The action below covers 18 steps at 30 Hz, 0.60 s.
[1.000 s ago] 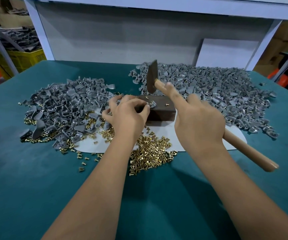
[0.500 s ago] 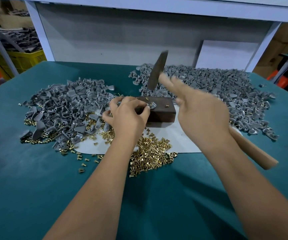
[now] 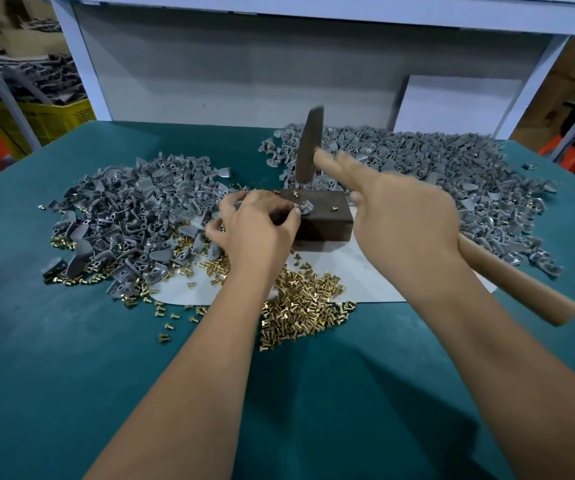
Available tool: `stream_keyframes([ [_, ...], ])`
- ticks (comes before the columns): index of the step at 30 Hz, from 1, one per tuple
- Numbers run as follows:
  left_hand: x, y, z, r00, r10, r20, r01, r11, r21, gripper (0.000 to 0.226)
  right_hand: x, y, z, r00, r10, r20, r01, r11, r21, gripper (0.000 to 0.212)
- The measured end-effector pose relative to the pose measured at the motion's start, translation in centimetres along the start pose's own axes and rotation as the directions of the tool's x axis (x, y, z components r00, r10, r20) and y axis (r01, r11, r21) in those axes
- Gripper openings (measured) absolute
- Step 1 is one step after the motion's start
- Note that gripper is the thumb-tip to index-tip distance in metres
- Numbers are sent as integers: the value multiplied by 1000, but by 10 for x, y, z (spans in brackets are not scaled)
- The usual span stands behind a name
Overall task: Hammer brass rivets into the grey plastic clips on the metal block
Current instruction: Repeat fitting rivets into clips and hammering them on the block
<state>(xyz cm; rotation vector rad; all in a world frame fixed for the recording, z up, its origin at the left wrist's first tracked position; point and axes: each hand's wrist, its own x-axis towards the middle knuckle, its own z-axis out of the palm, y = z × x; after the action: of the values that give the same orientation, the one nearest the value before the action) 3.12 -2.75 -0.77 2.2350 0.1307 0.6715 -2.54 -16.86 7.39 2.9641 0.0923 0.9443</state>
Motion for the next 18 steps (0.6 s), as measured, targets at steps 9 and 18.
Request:
stream_keyframes([
  [9, 0, 2, -1, 1000, -24, -8, 24, 1000, -4, 11, -17, -1, 6, 1000, 6, 22, -6, 1000, -19, 64],
  [18, 0, 2, -1, 1000, -31, -2, 31, 999, -10, 12, -17, -1, 6, 1000, 11, -14, -12, 998, -59, 67],
])
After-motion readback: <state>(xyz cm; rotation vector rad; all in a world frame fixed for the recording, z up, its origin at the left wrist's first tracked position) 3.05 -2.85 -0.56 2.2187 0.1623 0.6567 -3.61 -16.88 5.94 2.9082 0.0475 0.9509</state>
